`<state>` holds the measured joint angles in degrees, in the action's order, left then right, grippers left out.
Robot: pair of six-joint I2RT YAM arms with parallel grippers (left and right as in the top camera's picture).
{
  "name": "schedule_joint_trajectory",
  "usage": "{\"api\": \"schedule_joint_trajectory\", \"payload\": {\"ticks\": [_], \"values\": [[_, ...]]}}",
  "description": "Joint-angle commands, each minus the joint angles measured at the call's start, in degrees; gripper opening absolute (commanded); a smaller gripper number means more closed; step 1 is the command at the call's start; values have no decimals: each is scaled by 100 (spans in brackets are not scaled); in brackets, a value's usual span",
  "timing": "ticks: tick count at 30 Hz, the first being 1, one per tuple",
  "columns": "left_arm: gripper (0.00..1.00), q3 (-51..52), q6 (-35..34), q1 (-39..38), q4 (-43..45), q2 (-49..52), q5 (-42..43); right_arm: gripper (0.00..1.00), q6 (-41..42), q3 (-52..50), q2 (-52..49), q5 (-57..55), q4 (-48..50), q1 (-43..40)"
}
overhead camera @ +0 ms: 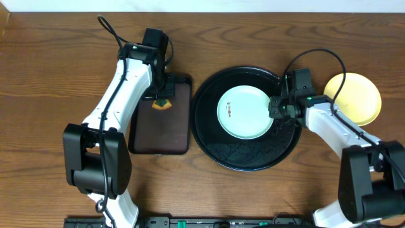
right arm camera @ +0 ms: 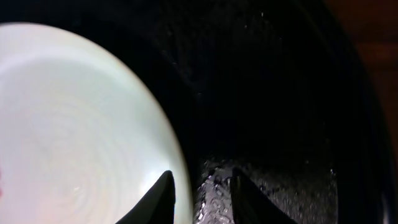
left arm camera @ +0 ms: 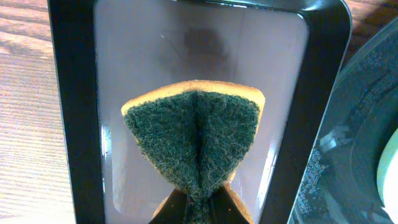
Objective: Clean dirty plates on tray and stack at the side
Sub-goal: 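Lift the sponge with the left gripper and move it over the green plate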
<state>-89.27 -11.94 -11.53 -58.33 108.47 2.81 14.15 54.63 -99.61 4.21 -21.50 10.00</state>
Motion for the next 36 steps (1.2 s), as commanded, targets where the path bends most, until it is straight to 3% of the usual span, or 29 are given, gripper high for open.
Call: {"api": "schedule_joint_trajectory", "payload": {"ticks": [1, 3, 4, 15, 22, 32, 36], "values": [[8, 24, 55, 9, -11, 42, -50, 19, -114, -76, -295, -81, 98, 61], [8, 24, 55, 9, -11, 42, -50, 4, -111, -74, -369, -74, 138, 61], [8, 24, 55, 9, -11, 42, -50, 1, -109, -74, -369, -74, 129, 61], [8, 24, 57, 9, 57, 42, -50, 2, 850, -63, 463, 190, -874, 61], [8, 24, 79, 9, 61, 42, -50, 41, 337, -63, 457, 162, -730, 48], [7, -238, 155, 9, 216, 39, 63, 45, -282, -66, 450, 162, -271, -92], [7, -789, 208, -68, -72, 39, 273, 40, -313, -66, 446, 164, -295, -157]]}}
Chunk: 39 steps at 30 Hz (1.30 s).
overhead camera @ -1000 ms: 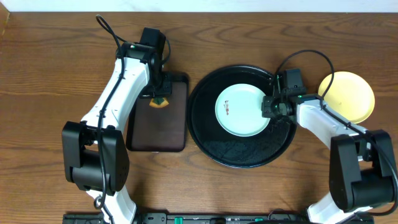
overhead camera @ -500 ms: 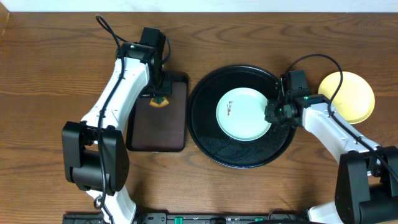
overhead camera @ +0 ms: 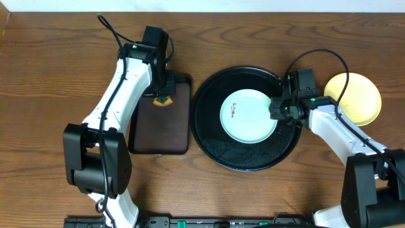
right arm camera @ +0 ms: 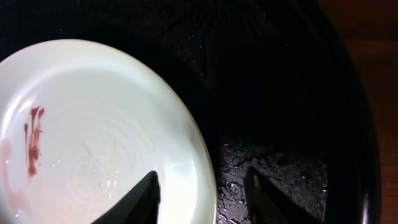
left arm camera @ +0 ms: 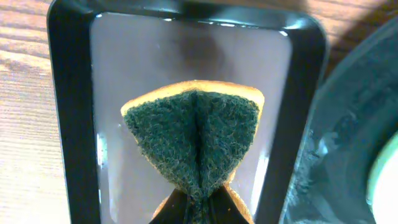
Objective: Clean dirty plates on tray and stack at the side
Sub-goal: 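Lift the sponge with the left gripper and move it over the green plate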
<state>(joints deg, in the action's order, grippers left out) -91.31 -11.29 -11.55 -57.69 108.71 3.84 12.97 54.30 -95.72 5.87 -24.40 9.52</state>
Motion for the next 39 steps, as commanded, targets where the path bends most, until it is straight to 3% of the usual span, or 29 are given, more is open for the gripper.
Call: {"api": "schedule_joint_trajectory", "payload": {"ticks": [1, 4, 9, 12, 19, 25, 29, 39], "values": [[7, -702, 144, -114, -201, 15, 173, 35, -195, -33, 57, 0, -7, -133], [8, -885, 140, -326, -232, 15, 269, 19, -192, -33, 42, 26, -7, -195], [8, -684, 136, -914, 153, 42, 619, 28, -192, -35, -127, 208, -31, -192], [8, -557, 39, -1300, 417, 105, 616, 29, -192, -42, -295, 210, -46, -192], [8, -544, -142, -1932, 713, 404, 601, 11, -192, -44, -437, 212, -107, -192], [8, -544, -149, -2146, 876, 780, 603, 11, -190, -79, -437, 212, -111, -192], [8, -544, -146, -2177, 966, 986, 603, 2, -190, -98, -437, 212, -111, -192], [8, -522, -140, -2354, 1154, 1187, 601, 1, -190, -98, -437, 212, -109, -192]]}}
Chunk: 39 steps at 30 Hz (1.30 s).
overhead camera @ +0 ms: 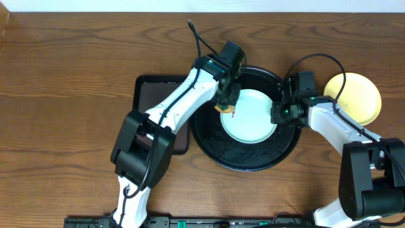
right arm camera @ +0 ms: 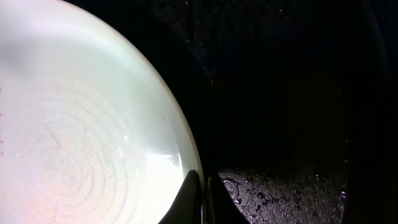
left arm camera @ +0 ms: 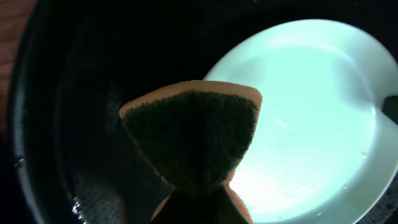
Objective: Clean dirty plates on tray and stack at the side
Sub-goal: 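Lift the sponge with the left gripper and move it over the green plate, then scrub the green plate stain with the sponge in the left gripper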
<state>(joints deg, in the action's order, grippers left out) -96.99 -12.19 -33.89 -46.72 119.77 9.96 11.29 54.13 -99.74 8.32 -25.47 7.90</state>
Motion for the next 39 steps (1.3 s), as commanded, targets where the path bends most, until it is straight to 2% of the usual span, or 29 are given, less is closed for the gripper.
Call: {"api": "schedule_joint_trajectory", "payload": {"ticks": [1, 20, 33, 39], "values": [[8, 59, -50, -142, 81, 81, -11, 1, -22, -81, -35, -33, -2, -31], [8, 750, -55, -321, 879, 81, -50, 1, -22, -81, -35, -33, -4, -31], [8, 1425, -59, -348, 1982, 83, -96, 1, -22, -85, -35, -33, -7, -31], [8, 1694, -299, -350, 2173, 92, -330, 1, -22, -85, -35, -33, -4, -31]]}}
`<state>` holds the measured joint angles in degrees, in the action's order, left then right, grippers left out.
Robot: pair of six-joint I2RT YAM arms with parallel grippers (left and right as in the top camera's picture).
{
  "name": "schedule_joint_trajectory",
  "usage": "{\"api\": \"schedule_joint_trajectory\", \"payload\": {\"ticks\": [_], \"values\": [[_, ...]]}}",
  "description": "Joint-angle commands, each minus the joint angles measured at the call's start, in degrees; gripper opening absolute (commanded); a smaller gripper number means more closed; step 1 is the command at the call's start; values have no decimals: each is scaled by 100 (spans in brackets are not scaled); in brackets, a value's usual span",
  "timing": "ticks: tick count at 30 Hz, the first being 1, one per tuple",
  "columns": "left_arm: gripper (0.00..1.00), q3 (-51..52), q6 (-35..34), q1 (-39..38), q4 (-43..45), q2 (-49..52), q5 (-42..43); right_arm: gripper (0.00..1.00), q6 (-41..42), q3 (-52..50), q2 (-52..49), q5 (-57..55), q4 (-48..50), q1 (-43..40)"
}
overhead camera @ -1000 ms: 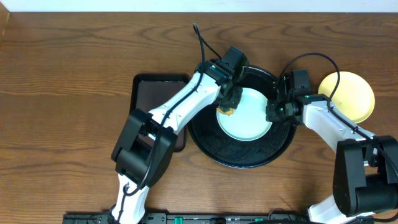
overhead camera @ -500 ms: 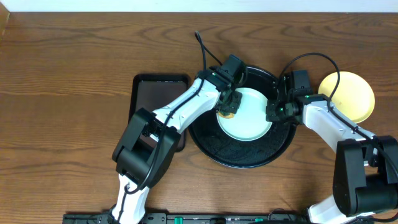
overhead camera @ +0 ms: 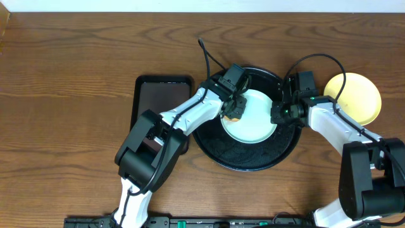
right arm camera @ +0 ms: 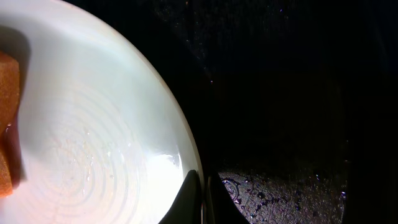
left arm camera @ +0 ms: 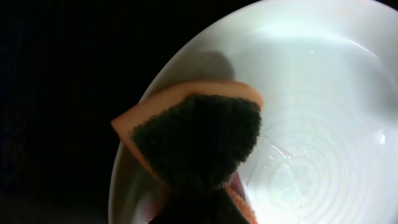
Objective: Clean dirty plates on tray and stack at the side
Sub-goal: 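Scrub the green plate stain with the sponge in the left gripper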
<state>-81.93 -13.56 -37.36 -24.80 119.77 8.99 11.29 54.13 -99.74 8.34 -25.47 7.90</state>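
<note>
A pale green plate lies in the round black tray. My left gripper is shut on a folded orange and green sponge, which is pressed on the plate's left side. My right gripper is shut on the plate's right rim; the sponge's orange edge shows at the far left of that view. A clean yellow plate sits on the table at the right.
A rectangular black tray of brownish water lies left of the round tray. Wet droplets cover the round tray's floor. Cables loop over both arms.
My left gripper has come down with the sponge from just above the plate's left rim onto the plate's left side. My right gripper still grips the right rim.
My left gripper held the sponge over the rectangular water tray while my right gripper stood open at the stained plate's right rim. Then the sponge was over the round tray and the right gripper shut on the rim. Now the sponge rests on the plate.
</note>
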Motion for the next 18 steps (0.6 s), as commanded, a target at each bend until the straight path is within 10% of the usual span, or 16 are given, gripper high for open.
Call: {"api": "schedule_joint_trajectory", "payload": {"ticks": [1, 18], "values": [[8, 197, -177, -2, -46, 109, -205, 1, -22, -85, -35, -35, -4, -31], [12, 76, -175, 4, -566, 748, 2114, 1, -24, -85, -35, -37, 0, -31]]}}
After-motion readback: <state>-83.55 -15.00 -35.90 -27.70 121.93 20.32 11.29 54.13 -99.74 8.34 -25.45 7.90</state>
